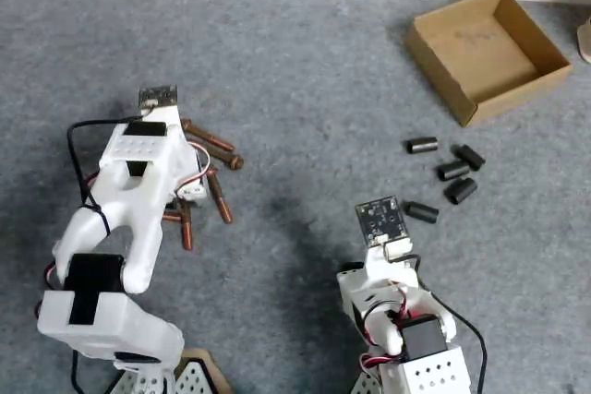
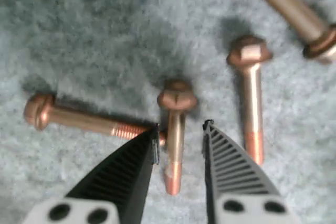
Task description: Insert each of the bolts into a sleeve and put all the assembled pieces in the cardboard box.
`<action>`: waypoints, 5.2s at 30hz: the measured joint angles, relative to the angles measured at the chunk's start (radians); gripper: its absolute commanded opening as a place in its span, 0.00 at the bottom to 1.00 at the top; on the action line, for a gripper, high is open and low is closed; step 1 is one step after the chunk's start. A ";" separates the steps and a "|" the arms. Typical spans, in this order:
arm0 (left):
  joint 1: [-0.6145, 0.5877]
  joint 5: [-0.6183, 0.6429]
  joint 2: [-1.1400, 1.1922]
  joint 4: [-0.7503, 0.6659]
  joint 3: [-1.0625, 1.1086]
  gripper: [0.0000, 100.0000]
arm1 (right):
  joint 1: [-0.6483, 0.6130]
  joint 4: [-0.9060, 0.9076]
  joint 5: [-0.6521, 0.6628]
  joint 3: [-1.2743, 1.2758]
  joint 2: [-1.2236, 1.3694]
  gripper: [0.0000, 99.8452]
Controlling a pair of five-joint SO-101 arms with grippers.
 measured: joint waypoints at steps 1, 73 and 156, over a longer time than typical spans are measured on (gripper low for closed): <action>0.000 0.000 0.020 -0.031 0.009 0.13 | 0.000 0.000 0.000 0.000 0.000 0.00; -0.035 -0.098 0.204 -0.077 -0.081 0.01 | 0.443 -0.361 0.370 -0.692 1.183 0.00; 0.075 -0.411 0.209 -0.014 -0.104 0.01 | 0.601 -0.327 -0.074 -1.358 2.093 0.00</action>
